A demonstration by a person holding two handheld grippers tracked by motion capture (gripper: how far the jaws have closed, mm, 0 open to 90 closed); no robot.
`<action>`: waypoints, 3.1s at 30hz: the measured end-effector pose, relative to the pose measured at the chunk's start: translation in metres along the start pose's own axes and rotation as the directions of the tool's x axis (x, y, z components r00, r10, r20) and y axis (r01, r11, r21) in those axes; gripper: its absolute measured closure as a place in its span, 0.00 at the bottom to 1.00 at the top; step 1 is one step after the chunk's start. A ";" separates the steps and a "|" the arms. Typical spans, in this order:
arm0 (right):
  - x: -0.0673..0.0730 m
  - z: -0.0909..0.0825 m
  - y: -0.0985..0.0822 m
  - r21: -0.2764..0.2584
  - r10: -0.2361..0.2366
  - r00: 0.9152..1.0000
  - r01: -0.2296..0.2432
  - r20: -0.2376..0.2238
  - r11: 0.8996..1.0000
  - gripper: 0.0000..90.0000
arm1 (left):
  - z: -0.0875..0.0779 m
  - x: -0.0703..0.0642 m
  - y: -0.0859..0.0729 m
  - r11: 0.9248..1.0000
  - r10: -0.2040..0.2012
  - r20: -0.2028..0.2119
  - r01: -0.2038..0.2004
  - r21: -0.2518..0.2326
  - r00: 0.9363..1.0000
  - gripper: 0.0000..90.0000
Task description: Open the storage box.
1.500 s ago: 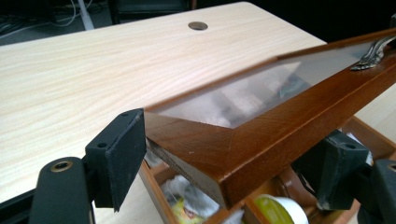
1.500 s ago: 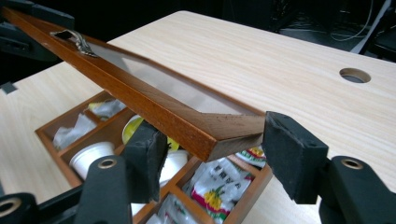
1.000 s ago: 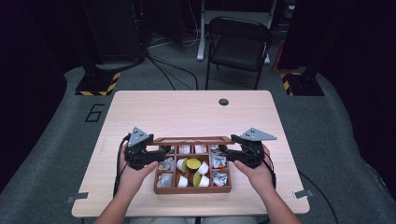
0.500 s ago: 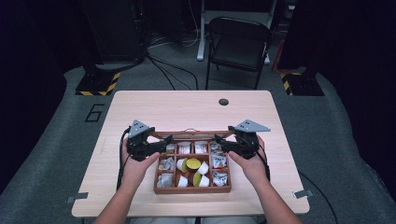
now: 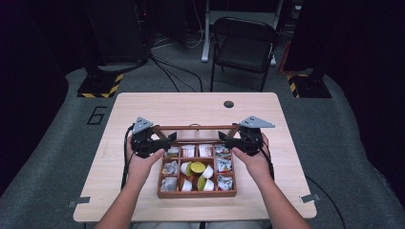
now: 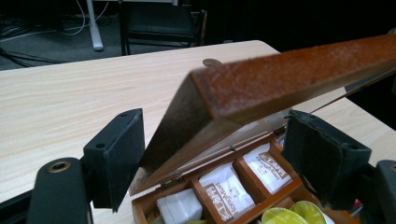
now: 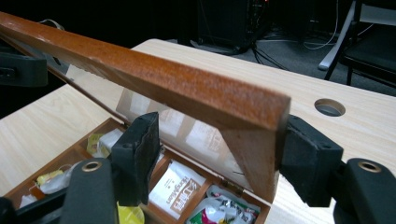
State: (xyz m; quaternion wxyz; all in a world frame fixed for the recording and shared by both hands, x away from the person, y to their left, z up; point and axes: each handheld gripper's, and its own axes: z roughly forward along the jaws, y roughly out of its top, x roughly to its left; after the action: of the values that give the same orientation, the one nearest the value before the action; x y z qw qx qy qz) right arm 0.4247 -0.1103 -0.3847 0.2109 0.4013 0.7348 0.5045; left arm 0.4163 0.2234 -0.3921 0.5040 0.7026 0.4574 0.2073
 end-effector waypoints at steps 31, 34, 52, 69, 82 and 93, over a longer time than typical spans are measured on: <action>-0.012 0.019 -0.007 0.009 0.019 1.000 -0.019 0.001 1.000 0.38 | 0.015 0.013 -0.006 1.000 0.016 0.016 -0.016 0.011 1.000 0.28; -0.013 0.023 -0.011 0.022 0.019 1.000 -0.019 0.006 1.000 0.39 | 0.018 0.016 -0.011 1.000 -0.015 0.026 0.015 0.011 1.000 0.29; -0.025 0.031 -0.025 0.047 0.051 0.999 -0.052 0.017 0.998 0.45 | 0.032 0.026 -0.027 0.999 -0.036 0.014 0.036 0.001 0.999 0.31; -0.034 0.048 -0.045 0.105 0.074 0.997 -0.076 0.019 0.992 0.46 | 0.041 0.032 -0.037 0.999 -0.026 0.017 0.025 0.039 1.000 0.33; -0.043 0.060 -0.052 0.113 0.132 0.991 -0.131 -0.007 0.985 0.44 | 0.048 0.037 -0.041 0.999 -0.032 0.023 0.031 0.043 0.999 0.34; -0.040 0.063 -0.055 0.134 0.098 0.995 -0.098 0.008 0.986 0.44 | 0.057 0.042 -0.054 0.997 -0.047 0.027 0.045 0.060 0.999 0.33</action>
State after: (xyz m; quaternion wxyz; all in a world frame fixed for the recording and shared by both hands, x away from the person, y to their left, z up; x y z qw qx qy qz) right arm 0.4730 -0.1157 -0.4639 0.1590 0.4507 0.7462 0.4634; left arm 0.4568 0.2337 -0.4707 0.4942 0.7094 0.4721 0.1721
